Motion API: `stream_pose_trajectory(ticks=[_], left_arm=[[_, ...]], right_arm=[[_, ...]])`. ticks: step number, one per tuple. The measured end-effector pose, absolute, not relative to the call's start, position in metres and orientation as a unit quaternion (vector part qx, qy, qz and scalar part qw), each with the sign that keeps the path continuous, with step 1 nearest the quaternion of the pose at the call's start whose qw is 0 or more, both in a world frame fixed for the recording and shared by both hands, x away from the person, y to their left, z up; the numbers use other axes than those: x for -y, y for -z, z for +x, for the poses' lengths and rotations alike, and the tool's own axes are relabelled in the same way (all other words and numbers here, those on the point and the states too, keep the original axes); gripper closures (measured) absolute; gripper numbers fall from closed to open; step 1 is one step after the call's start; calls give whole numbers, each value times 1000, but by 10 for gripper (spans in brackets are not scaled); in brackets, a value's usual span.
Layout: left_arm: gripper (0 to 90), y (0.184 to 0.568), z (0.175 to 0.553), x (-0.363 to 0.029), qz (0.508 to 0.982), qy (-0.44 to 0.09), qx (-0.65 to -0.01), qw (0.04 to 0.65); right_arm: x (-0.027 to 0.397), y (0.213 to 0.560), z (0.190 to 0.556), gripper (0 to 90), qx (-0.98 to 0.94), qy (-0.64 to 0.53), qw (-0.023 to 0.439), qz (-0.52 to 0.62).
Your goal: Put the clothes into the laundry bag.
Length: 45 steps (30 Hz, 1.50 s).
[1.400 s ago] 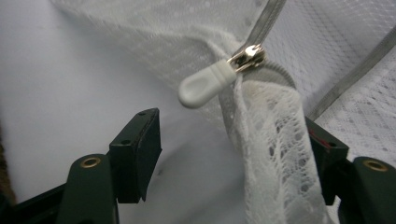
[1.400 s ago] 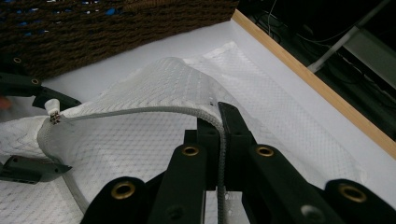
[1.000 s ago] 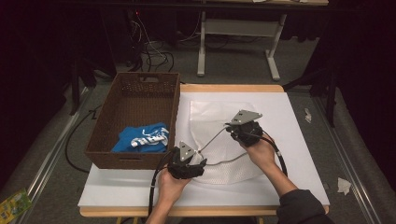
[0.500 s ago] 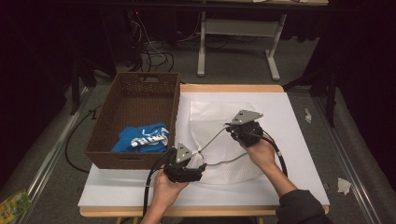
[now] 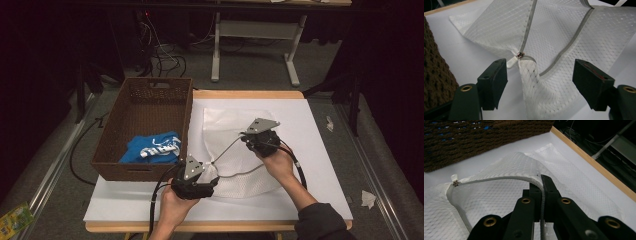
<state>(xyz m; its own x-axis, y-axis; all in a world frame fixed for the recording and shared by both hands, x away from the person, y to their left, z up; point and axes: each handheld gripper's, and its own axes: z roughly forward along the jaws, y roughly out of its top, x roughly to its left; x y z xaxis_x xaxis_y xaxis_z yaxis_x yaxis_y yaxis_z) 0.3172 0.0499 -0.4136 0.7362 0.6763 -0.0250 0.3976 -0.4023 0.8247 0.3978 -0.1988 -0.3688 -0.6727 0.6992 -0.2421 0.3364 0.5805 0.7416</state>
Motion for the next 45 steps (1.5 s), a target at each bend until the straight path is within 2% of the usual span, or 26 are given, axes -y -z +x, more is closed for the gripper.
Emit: stream_pose_trajectory(ticks=[17, 33, 37, 45], left_arm=[[304, 390, 307, -78, 819, -170, -332, 435], [306, 379, 316, -96, 813, -139, -355, 440], [292, 372, 315, -98, 816, -152, -348, 436], [291, 362, 317, -104, 807, -123, -347, 461]], right_arm=[[201, 377, 397, 893, -850, -335, 256, 316], [206, 378, 398, 894, -850, -337, 250, 318], [206, 379, 399, 894, -852, -334, 252, 315], [206, 378, 398, 894, -850, -338, 252, 317]])
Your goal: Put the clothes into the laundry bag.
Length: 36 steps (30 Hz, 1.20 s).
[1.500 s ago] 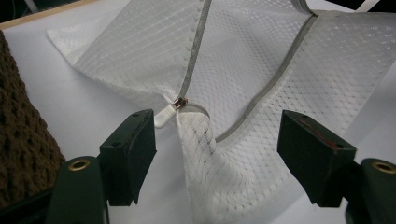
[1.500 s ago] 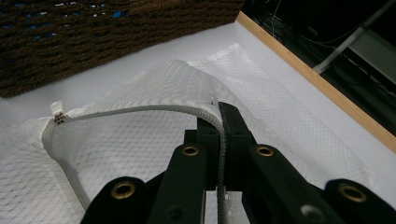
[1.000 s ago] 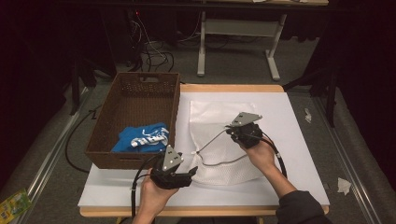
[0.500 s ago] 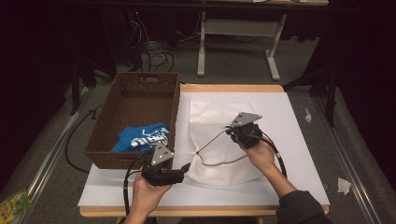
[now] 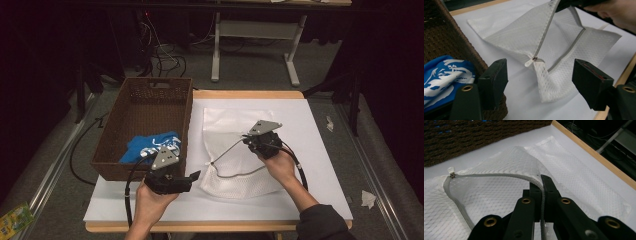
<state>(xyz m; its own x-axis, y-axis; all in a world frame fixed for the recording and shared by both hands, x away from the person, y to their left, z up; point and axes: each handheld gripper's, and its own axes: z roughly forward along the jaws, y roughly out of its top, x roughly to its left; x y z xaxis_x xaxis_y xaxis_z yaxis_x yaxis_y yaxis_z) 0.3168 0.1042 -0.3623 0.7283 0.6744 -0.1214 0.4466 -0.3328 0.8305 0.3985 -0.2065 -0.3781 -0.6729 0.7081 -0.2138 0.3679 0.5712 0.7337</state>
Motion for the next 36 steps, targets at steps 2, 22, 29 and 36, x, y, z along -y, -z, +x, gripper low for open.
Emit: stream_pose_trajectory(ticks=[2, 22, 29, 36], left_arm=[[290, 359, 318, -106, 806, -125, -347, 462], [256, 334, 360, -139, 806, -157, -388, 418], [240, 334, 378, -154, 802, -166, -428, 381], [189, 342, 404, -161, 824, -138, -441, 327]], right_arm=[[207, 378, 399, 894, -849, -340, 251, 316], [209, 377, 400, 893, -848, -345, 244, 320], [207, 380, 402, 893, -849, -341, 244, 321], [208, 377, 401, 893, -850, -340, 248, 318]])
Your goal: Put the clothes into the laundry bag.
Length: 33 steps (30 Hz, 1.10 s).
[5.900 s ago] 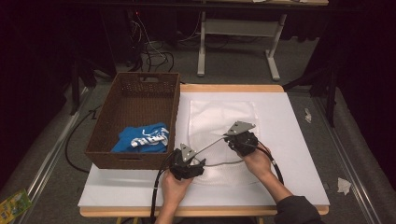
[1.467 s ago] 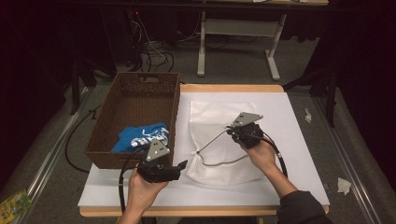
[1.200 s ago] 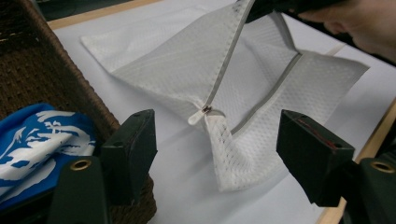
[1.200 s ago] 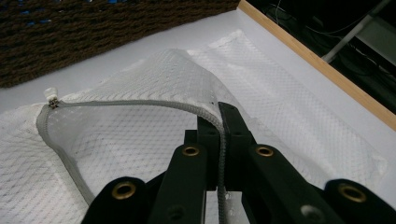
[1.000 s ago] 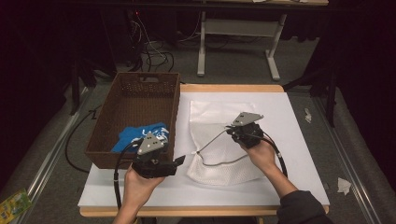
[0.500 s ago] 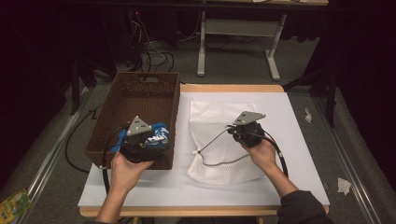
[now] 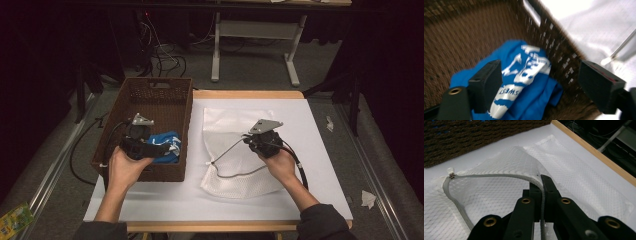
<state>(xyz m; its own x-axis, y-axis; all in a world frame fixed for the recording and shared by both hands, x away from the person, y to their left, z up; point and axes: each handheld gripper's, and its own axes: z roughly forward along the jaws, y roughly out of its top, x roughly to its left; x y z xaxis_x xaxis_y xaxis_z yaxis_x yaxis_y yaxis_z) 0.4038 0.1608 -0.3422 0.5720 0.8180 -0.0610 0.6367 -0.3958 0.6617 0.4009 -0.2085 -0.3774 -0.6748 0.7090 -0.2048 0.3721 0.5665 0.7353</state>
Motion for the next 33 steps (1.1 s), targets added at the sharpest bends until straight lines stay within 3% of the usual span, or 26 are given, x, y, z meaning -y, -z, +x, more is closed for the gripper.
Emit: stream_pose_trajectory(ticks=[12, 18, 33], left_arm=[[140, 365, 454, -159, 843, -92, -479, 226], [14, 382, 479, -158, 851, -64, -495, 165], [0, 415, 510, -164, 840, -38, -527, 127]], right_arm=[[208, 374, 404, 892, -855, -332, 243, 317], [211, 372, 407, 892, -854, -326, 245, 324], [210, 375, 408, 891, -858, -312, 256, 318]])
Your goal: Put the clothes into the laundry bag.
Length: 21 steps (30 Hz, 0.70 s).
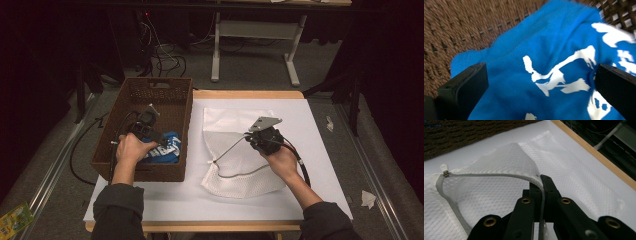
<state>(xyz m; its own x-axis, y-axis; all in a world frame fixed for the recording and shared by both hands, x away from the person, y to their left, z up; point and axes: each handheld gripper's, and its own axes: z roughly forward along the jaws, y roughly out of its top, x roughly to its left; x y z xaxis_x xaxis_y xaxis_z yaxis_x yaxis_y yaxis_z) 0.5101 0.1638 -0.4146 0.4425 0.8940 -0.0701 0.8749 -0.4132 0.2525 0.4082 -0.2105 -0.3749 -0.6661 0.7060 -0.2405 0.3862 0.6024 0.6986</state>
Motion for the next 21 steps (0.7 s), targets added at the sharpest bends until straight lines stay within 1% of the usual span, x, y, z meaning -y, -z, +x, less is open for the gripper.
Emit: stream_pose_trajectory(ticks=[1, 4, 9, 11, 13, 14, 17, 20, 21], left_arm=[[0, 418, 512, -162, 842, -32, -525, 119], [0, 427, 515, -159, 845, -16, -523, 110], [1, 433, 516, -158, 848, 52, -517, 105], [4, 434, 514, -154, 852, 61, -510, 106], [38, 434, 513, -151, 854, 66, -504, 108], [38, 434, 512, -149, 857, 72, -499, 108], [54, 437, 511, -146, 861, 76, -493, 98], [73, 440, 511, -144, 865, 73, -490, 86], [82, 441, 510, -142, 869, 62, -486, 71]], right_arm=[[209, 376, 408, 891, -858, -303, 268, 315], [204, 379, 405, 891, -863, -292, 276, 306], [203, 378, 406, 890, -862, -296, 277, 306], [203, 379, 406, 891, -861, -295, 277, 308], [201, 379, 405, 890, -862, -292, 280, 305], [201, 379, 405, 890, -862, -292, 280, 305], [200, 379, 405, 891, -864, -291, 283, 299], [201, 379, 405, 891, -864, -289, 282, 301], [200, 379, 405, 891, -863, -289, 281, 304]])
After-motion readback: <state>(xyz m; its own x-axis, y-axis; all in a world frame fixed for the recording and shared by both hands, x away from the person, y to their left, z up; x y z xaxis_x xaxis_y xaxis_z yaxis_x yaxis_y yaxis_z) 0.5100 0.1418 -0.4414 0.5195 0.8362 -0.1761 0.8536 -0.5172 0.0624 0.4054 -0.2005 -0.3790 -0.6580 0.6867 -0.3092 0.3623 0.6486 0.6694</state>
